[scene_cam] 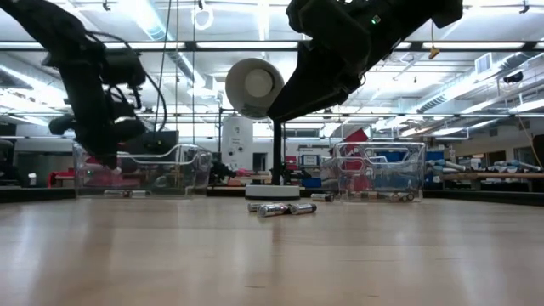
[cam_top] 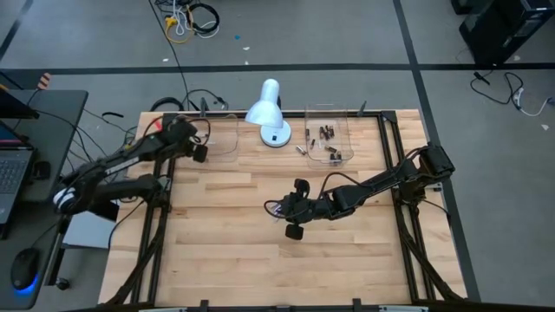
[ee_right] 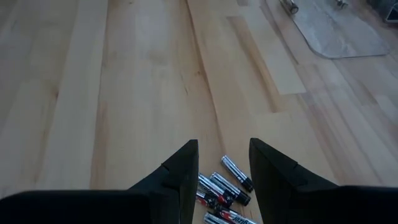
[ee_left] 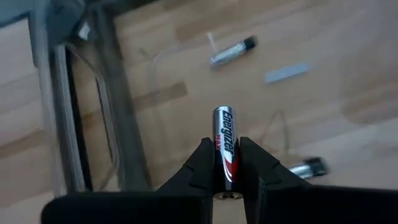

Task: Sort batteries
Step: Put the silver battery in the transparent bin

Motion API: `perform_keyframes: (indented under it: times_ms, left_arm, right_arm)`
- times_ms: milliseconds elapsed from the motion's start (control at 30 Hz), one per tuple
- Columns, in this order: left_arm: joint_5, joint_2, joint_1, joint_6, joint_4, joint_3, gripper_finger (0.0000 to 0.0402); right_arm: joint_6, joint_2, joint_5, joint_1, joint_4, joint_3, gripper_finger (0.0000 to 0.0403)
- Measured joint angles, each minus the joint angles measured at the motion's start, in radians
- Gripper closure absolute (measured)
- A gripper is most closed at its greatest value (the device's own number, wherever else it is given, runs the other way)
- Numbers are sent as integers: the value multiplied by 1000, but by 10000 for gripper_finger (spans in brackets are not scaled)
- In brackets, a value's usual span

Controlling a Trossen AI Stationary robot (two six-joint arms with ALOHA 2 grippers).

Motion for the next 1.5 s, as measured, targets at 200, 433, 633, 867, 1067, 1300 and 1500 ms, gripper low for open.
perform_keyframes:
  times_ms: [200, 433, 633, 867, 1067, 1300, 1500]
  left_arm:
    - [16, 112, 43, 52, 41, 3, 363]
    - [13, 134, 47, 98, 82, 2, 349]
    - [2, 134, 47, 120, 90, 1, 334]
    - [-7, 134, 47, 120, 93, 1, 331]
    - [-6, 134, 47, 120, 93, 1, 330]
    - [-7, 134, 47, 120, 95, 1, 330]
    - [-7, 134, 47, 120, 96, 0, 330]
  right_arm:
    - [-3, 0, 0, 0, 0, 0, 274]
    - [4, 0, 0, 0, 0, 0, 274]
    - [4, 0, 0, -3, 1, 0, 274]
    - [4, 0, 0, -3, 7, 0, 274]
    - [5, 0, 0, -3, 7, 0, 274]
    - [5, 0, 0, -3, 7, 0, 274]
    - [6, 0, 0, -3, 7, 0, 274]
